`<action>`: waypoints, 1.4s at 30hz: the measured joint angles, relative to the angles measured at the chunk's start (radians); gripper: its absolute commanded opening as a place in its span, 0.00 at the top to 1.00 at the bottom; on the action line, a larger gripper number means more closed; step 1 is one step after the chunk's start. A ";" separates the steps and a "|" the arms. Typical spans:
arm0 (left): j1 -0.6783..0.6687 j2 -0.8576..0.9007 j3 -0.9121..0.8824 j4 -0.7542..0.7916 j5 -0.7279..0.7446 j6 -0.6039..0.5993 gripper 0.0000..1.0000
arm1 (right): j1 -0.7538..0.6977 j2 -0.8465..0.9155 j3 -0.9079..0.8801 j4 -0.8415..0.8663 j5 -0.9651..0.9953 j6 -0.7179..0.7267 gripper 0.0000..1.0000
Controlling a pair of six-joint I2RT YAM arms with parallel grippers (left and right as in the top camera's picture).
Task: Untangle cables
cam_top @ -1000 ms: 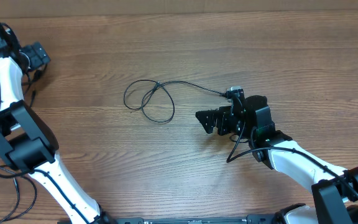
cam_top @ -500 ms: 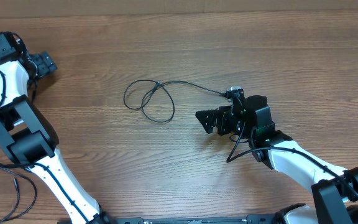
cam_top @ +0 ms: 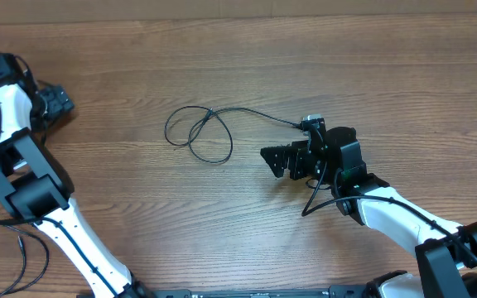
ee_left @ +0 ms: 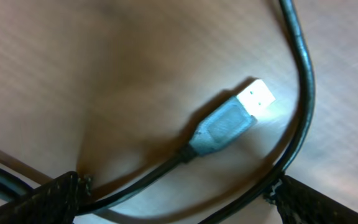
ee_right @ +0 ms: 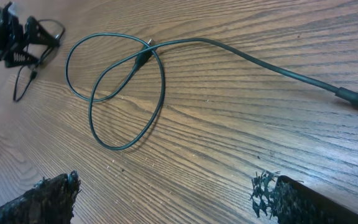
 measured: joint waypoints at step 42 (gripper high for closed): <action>0.282 -0.025 0.100 -0.200 0.412 0.005 0.00 | 0.000 0.000 0.000 0.007 0.000 0.000 0.00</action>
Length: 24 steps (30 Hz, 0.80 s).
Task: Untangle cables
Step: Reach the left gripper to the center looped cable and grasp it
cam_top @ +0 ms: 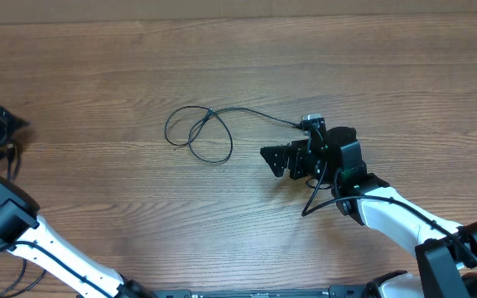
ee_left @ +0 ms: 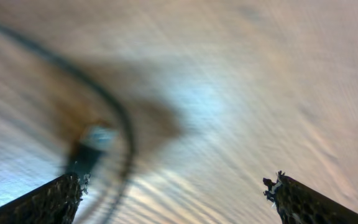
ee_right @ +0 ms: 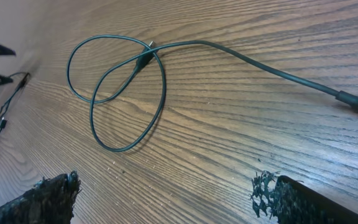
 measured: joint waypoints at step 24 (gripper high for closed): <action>-0.729 -0.416 0.041 -0.267 -0.101 0.510 0.00 | 0.000 0.000 0.000 -0.009 0.000 0.000 0.00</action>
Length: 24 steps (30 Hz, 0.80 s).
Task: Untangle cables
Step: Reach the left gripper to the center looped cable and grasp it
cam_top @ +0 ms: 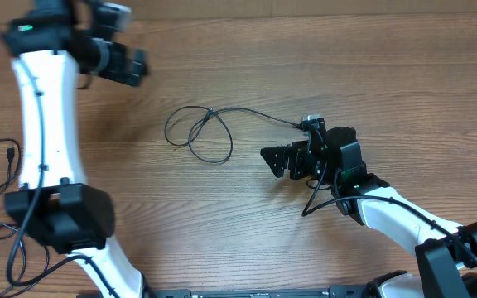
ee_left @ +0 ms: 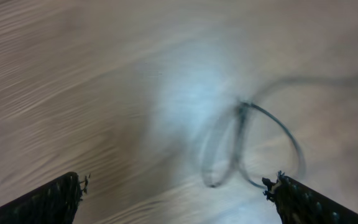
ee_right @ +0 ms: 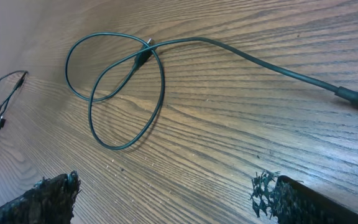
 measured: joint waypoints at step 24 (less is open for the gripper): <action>-0.266 0.184 -0.169 -0.011 -0.173 0.231 0.00 | 0.000 0.000 0.000 -0.043 0.000 0.000 0.00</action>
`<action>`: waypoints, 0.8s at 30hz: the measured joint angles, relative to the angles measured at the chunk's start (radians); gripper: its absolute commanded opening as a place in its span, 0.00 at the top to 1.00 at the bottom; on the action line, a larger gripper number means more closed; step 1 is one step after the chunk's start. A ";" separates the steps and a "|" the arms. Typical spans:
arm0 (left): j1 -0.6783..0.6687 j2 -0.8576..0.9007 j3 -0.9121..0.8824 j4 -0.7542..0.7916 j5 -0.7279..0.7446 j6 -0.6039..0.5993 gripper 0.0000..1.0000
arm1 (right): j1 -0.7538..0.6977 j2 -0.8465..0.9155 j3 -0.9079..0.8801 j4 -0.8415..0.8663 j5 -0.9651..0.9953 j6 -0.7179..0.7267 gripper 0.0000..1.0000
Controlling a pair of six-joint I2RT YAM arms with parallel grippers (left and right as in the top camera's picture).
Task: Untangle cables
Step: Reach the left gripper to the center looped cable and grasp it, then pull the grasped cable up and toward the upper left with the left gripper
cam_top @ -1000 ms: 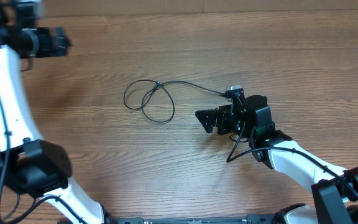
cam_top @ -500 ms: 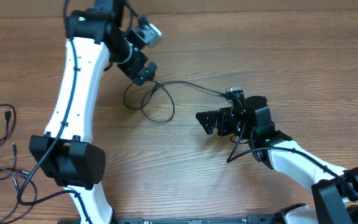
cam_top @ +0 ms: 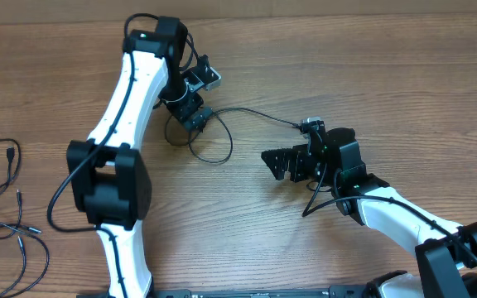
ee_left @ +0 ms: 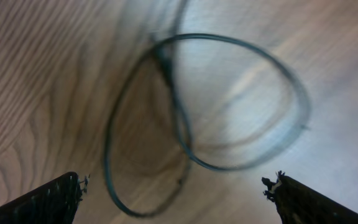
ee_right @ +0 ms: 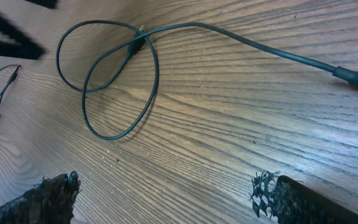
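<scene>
A thin dark cable lies on the wooden table with a double loop (cam_top: 197, 136) at its left end. From the loop it runs right to a plug (cam_top: 309, 124). My left gripper (cam_top: 194, 112) hovers open just above the loop's top. In the left wrist view the loop (ee_left: 185, 106) fills the frame, with nothing between the fingertips (ee_left: 42, 202). My right gripper (cam_top: 277, 161) rests open near the plug end, pointing at the loop (ee_right: 107, 81). The cable's thicker end (ee_right: 356, 81) shows at the right.
Several other thin black cables lie at the table's far left edge, also seen as loose cables in the right wrist view. Bare wood separates them from the loop. The table's back edge (cam_top: 305, 16) runs along the top.
My left arm has come from the table's upper left to just over the cable's loop, still open. The right gripper has stayed put, its view shifted only slightly.
My left gripper was first at the far left, open over a USB plug among the other cables. Then it was at the very left edge, then at the upper left, and now over the loop. The right gripper has stayed open by the plug.
</scene>
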 measured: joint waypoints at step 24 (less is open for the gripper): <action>0.000 0.157 -0.007 0.025 -0.084 -0.081 0.12 | 0.000 0.000 0.000 -0.003 0.000 0.000 0.00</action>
